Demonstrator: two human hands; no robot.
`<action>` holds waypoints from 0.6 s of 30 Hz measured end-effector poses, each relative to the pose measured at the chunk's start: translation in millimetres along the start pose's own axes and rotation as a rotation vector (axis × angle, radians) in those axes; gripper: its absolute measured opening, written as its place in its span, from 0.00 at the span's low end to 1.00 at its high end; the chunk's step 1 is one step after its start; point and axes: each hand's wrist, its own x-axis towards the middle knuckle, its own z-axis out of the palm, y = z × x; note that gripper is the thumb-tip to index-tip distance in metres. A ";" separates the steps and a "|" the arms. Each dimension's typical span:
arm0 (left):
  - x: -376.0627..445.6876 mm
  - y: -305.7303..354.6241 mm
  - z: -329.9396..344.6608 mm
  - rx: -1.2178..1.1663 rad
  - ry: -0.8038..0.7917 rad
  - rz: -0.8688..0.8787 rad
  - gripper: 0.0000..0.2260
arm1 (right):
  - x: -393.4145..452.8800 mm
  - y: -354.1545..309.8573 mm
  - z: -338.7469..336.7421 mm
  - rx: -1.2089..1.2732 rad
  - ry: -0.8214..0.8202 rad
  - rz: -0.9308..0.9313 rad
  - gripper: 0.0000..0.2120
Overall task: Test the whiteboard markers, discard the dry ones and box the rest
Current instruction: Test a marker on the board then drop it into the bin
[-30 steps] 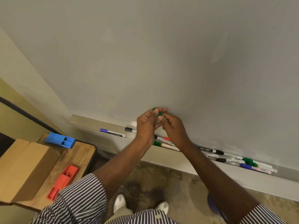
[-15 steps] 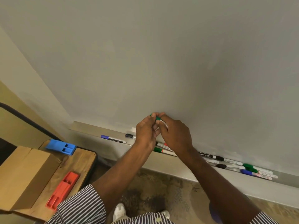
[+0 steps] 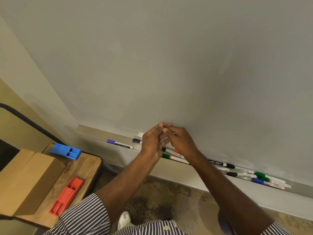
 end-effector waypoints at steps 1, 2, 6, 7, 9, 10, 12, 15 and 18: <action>-0.5 0.6 -0.2 -0.005 0.001 0.001 0.08 | 0.4 -0.6 -0.7 0.050 -0.011 0.023 0.13; -1.8 1.2 0.2 -0.015 0.004 0.001 0.08 | 0.6 -1.8 -0.9 0.091 -0.024 0.047 0.12; -0.8 3.0 5.3 -0.015 0.121 0.017 0.07 | -3.5 -8.0 1.4 -0.050 0.017 0.005 0.13; 2.7 8.4 4.2 -0.037 0.177 0.032 0.08 | -7.1 -7.6 1.3 -0.229 0.049 -0.034 0.13; 13.2 25.7 -6.0 -0.089 0.210 0.097 0.08 | -19.1 -5.4 1.9 -0.464 0.119 -0.093 0.14; 17.3 35.3 -13.0 -0.083 0.182 0.136 0.08 | -24.0 -3.7 1.8 -0.470 0.136 -0.113 0.14; 18.1 48.3 -24.1 0.003 0.115 0.168 0.09 | -25.5 0.2 -0.2 -0.398 0.158 -0.137 0.14; 13.2 47.4 -31.9 0.144 0.033 0.155 0.09 | -15.1 3.0 -4.6 -0.299 0.177 -0.130 0.14; 10.4 48.6 -30.5 0.191 -0.021 0.159 0.11 | -10.8 3.7 -3.5 -0.193 0.160 -0.154 0.11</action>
